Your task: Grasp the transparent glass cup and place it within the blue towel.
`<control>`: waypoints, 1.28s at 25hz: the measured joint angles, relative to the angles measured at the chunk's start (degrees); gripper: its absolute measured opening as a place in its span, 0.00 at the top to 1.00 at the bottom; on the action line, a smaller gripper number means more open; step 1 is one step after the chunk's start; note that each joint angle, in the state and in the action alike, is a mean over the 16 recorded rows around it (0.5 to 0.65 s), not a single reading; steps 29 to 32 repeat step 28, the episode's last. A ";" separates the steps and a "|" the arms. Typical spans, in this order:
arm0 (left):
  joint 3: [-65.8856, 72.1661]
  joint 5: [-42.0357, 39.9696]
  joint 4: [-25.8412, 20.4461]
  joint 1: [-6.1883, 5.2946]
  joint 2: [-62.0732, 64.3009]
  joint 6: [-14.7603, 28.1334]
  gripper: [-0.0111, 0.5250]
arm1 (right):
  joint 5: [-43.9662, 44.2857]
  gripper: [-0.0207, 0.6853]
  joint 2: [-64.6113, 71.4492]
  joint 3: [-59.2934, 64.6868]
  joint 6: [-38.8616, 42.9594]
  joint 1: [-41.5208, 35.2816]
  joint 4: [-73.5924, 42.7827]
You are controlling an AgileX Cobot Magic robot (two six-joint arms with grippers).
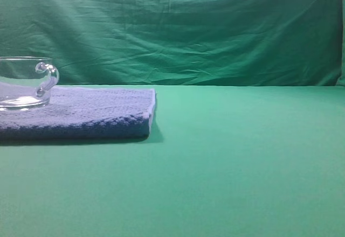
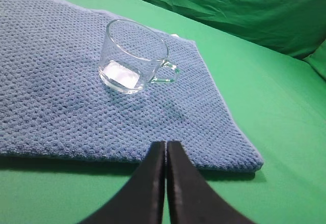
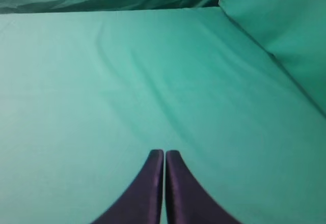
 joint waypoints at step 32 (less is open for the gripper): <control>0.00 0.00 0.00 0.00 0.00 0.00 0.98 | -0.95 0.97 0.00 0.37 -0.90 0.00 -0.07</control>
